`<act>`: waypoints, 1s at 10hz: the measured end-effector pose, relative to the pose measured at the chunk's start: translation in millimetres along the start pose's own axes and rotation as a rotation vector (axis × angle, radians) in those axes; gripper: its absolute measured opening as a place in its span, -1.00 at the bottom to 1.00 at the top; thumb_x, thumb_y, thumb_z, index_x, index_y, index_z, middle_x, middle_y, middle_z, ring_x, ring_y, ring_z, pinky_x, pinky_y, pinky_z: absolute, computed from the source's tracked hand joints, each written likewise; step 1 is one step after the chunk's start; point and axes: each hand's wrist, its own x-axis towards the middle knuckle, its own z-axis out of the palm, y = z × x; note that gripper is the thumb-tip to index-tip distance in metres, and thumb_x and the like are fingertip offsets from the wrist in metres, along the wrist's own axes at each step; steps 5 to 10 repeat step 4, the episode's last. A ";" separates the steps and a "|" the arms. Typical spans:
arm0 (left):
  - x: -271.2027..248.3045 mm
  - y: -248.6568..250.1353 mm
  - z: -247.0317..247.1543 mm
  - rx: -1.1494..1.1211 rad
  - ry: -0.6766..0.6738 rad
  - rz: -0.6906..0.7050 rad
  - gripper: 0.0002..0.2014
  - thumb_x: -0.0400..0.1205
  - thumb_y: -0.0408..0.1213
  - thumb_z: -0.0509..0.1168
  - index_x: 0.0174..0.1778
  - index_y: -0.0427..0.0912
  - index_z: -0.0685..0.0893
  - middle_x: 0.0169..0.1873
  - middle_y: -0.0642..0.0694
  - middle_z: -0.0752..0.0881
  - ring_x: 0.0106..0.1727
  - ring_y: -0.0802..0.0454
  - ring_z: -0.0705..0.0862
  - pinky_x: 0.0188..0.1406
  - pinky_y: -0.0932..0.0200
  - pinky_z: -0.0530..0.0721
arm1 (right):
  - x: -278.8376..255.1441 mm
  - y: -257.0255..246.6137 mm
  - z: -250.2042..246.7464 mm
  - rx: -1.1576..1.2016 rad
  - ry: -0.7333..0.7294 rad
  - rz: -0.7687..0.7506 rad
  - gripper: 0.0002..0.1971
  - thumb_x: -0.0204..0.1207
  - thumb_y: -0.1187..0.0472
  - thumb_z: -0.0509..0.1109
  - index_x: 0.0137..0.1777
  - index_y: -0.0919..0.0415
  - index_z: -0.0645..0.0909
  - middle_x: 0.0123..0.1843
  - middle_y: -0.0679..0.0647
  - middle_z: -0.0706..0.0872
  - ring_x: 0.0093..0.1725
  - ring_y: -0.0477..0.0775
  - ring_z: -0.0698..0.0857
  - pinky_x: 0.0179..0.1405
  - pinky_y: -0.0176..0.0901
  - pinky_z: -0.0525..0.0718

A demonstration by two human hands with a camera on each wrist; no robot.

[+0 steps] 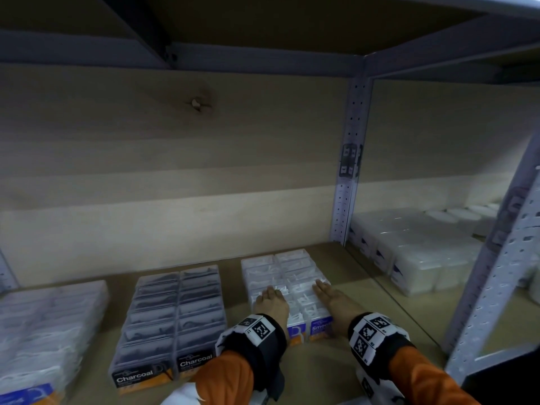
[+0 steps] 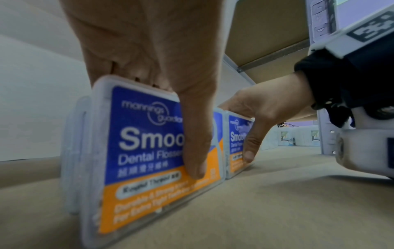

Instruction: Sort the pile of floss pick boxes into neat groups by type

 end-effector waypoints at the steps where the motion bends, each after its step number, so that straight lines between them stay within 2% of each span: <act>1: -0.2 -1.0 2.9 0.000 0.029 0.009 -0.25 0.69 -0.28 0.22 0.62 -0.48 -0.11 0.64 -0.40 -0.03 0.67 -0.27 0.04 0.68 -0.04 0.05 | -3.1 -2.0 -1.1 0.006 -0.004 0.001 0.03 0.49 0.08 0.46 0.68 0.23 -0.26 0.72 0.13 -0.24 0.71 0.07 -0.12 0.67 -0.18 -0.12; 2: -2.5 -2.1 1.6 -0.006 0.037 0.020 -0.28 0.71 -0.27 0.18 0.63 -0.44 -0.10 0.65 -0.37 -0.03 0.68 -0.25 0.03 0.68 -0.02 0.02 | -7.4 -2.3 -1.9 0.014 -0.001 0.000 0.02 0.50 0.07 0.44 0.67 0.25 -0.26 0.72 0.15 -0.22 0.71 0.08 -0.11 0.68 -0.18 -0.10; 3: -5.4 -5.0 3.2 0.018 -0.009 0.053 -0.08 0.60 -0.07 0.34 0.63 -0.43 -0.11 0.65 -0.37 -0.02 0.67 -0.25 0.05 0.68 -0.04 0.03 | -11.7 -0.9 -1.6 0.007 -0.017 0.012 0.00 0.51 0.08 0.42 0.68 0.26 -0.26 0.72 0.16 -0.21 0.71 0.09 -0.08 0.69 -0.18 -0.05; 4: -10.9 -7.8 3.2 0.006 0.005 0.081 -0.05 0.57 0.03 0.35 0.64 -0.41 -0.06 0.64 -0.34 0.05 0.66 -0.21 0.09 0.67 -0.02 0.04 | -20.2 0.1 -3.3 0.035 0.000 0.028 -0.05 0.54 0.11 0.38 0.68 0.24 -0.25 0.72 0.14 -0.21 0.71 0.07 -0.08 0.69 -0.18 -0.05; 10: -10.9 -7.8 3.2 0.006 0.005 0.081 -0.05 0.57 0.03 0.35 0.64 -0.41 -0.06 0.64 -0.34 0.05 0.66 -0.21 0.09 0.67 -0.02 0.04 | -20.2 0.1 -3.3 0.035 0.000 0.028 -0.05 0.54 0.11 0.38 0.68 0.24 -0.25 0.72 0.14 -0.21 0.71 0.07 -0.08 0.69 -0.18 -0.05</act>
